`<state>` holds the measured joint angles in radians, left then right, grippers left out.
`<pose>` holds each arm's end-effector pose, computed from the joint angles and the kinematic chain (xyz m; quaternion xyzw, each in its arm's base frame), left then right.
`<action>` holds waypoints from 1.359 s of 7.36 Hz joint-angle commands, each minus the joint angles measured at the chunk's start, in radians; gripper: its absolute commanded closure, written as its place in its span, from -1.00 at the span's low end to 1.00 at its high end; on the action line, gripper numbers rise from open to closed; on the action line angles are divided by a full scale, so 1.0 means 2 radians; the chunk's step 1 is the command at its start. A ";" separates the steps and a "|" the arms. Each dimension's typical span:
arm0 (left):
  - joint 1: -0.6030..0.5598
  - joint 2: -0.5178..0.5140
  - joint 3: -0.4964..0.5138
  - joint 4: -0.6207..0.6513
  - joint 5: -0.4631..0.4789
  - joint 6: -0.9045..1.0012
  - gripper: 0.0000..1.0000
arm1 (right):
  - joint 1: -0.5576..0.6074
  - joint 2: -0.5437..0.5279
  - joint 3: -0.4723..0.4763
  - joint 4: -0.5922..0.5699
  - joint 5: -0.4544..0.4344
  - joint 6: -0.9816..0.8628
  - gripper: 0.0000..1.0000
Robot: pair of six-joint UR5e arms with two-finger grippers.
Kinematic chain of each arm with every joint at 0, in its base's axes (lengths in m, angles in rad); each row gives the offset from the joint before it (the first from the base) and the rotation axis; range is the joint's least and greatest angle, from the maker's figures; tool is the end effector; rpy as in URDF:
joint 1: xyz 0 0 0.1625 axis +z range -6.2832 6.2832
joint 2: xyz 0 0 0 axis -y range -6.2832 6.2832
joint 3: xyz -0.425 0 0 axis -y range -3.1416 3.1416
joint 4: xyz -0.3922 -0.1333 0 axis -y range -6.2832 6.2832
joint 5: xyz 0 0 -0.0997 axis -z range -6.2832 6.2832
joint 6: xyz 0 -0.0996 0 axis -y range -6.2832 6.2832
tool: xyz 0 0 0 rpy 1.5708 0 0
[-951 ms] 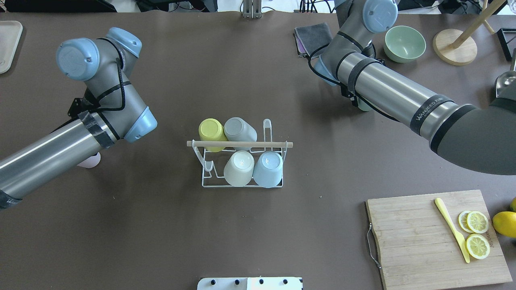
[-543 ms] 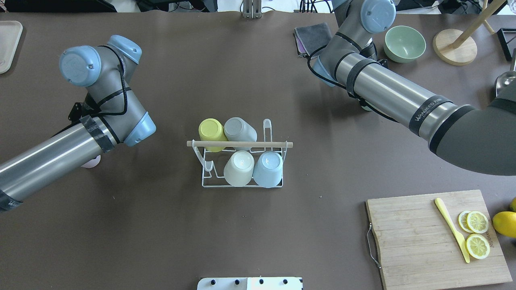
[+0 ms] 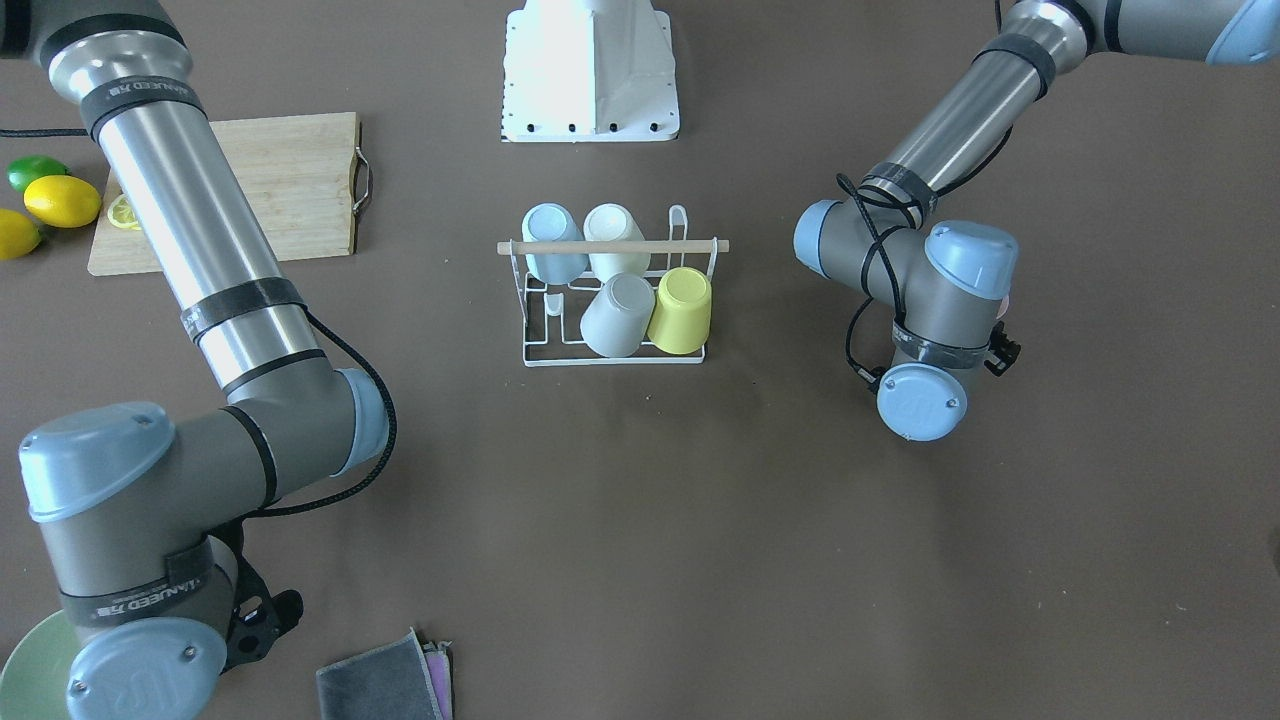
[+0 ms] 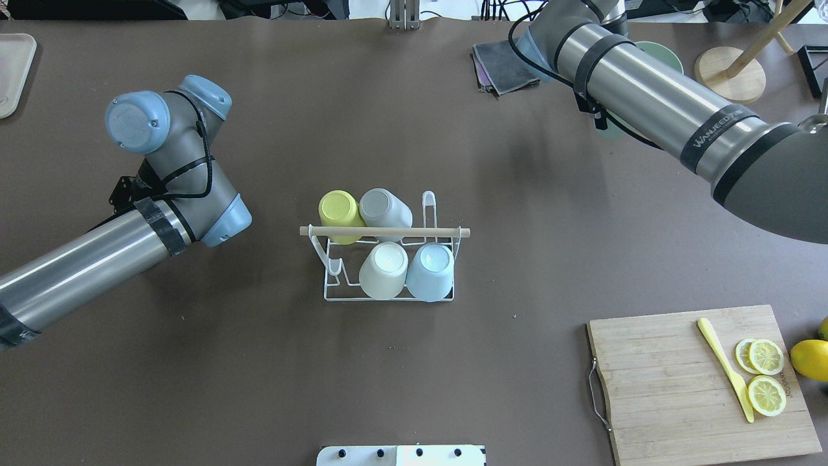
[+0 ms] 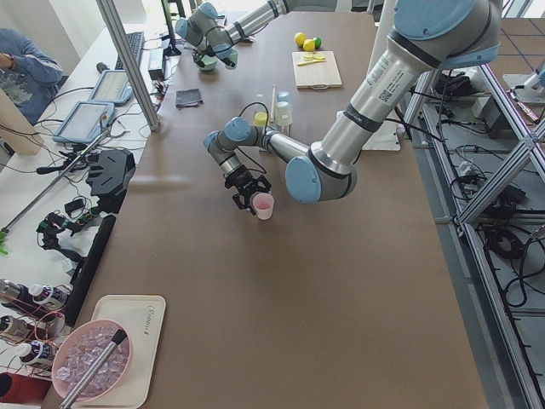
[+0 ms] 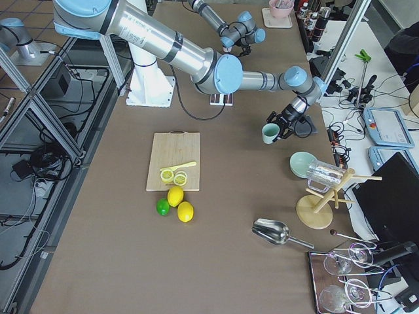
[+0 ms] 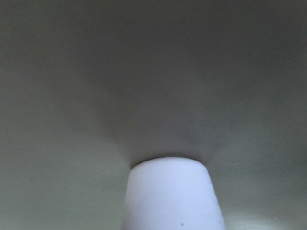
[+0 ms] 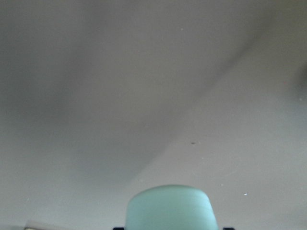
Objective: Place cup on cup holder
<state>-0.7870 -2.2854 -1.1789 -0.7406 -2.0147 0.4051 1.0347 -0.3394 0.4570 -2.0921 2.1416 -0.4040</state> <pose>0.4258 -0.5553 0.4862 -0.2806 0.1632 0.4830 0.8132 -0.3653 -0.7705 0.3742 -0.2102 -0.2625 -0.3755 0.8637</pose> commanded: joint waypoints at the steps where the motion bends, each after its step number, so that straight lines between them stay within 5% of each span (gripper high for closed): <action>1: 0.005 0.001 0.001 0.003 0.000 0.001 0.06 | 0.014 -0.015 0.108 -0.034 0.027 -0.011 1.00; 2: 0.007 0.001 -0.001 0.004 0.000 0.002 0.57 | 0.015 -0.036 0.150 -0.027 0.054 -0.010 1.00; 3: -0.012 0.014 -0.031 0.004 -0.002 0.001 0.68 | 0.015 -0.056 0.199 -0.020 0.058 -0.007 1.00; 4: -0.040 0.037 -0.090 0.003 -0.004 -0.002 0.68 | 0.015 -0.069 0.237 -0.014 0.058 -0.009 1.00; 7: -0.067 0.122 -0.298 -0.056 -0.096 -0.111 0.69 | -0.013 -0.151 0.394 0.121 0.056 0.112 1.00; 10: -0.069 0.247 -0.418 -0.285 -0.133 -0.142 0.75 | -0.047 -0.237 0.471 0.413 0.054 0.317 1.00</action>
<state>-0.9233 -1.8930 -1.9240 -1.1094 -2.2587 0.1457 0.9720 -0.7443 1.3517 -1.5445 2.2523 0.0476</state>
